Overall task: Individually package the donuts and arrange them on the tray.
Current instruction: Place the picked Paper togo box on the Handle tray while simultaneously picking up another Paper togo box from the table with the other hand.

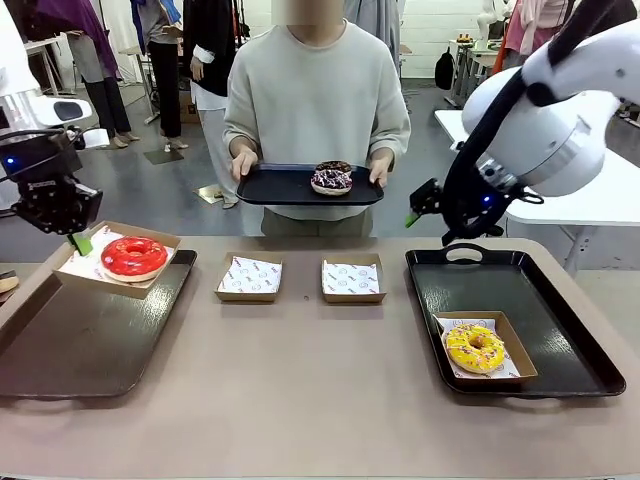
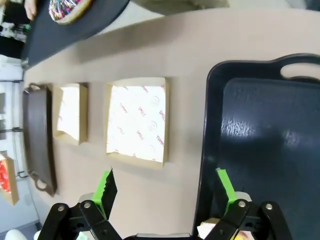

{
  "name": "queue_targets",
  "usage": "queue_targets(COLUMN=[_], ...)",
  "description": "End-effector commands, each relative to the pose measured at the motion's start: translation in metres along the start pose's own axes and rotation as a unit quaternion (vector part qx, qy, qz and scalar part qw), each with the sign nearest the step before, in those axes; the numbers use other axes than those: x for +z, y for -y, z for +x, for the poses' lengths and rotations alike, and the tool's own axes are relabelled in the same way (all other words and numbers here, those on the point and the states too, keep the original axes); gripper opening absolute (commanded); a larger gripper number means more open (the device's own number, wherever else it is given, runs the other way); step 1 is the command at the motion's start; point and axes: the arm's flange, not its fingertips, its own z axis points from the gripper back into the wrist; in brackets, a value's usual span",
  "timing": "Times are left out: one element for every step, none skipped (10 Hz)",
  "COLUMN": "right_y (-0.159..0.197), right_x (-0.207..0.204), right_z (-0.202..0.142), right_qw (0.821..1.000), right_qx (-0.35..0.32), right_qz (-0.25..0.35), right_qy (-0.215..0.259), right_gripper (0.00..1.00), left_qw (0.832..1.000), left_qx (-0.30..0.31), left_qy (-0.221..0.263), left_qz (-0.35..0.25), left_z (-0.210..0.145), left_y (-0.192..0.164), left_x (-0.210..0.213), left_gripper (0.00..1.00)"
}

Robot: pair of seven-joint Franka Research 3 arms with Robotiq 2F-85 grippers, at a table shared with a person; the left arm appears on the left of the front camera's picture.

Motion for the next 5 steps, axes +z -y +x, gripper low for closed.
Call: queue_targets(right_y=[-0.001,0.0,0.0,0.0,0.0], right_x=[-0.015,0.0,0.0,0.0,0.0], right_z=[0.0,0.0,0.0,0.0,0.0], right_qw=[1.0,1.0,1.0,1.0,1.0], right_qx=[-0.009,0.0,0.0,0.0,0.0], right_qz=[-0.012,0.0,0.0,0.0,0.0], right_qy=[-0.011,0.0,0.0,0.0,0.0], right_gripper=[1.0,1.0,1.0,1.0,1.0], left_qw=[1.0,1.0,1.0,1.0,1.0], left_qx=[0.0,0.002,0.007,0.007,0.007], left_qy=[0.015,0.017,0.001,0.001,0.001], left_qz=[0.003,0.01,-0.001,-0.001,-0.001], left_z=[-0.006,-0.006,-0.001,-0.001,-0.001], left_y=[-0.012,-0.013,-0.007,-0.007,-0.007], left_x=[-0.004,-0.005,-0.002,-0.002,-0.002], left_gripper=[0.01,0.01,0.01,0.01,0.01])
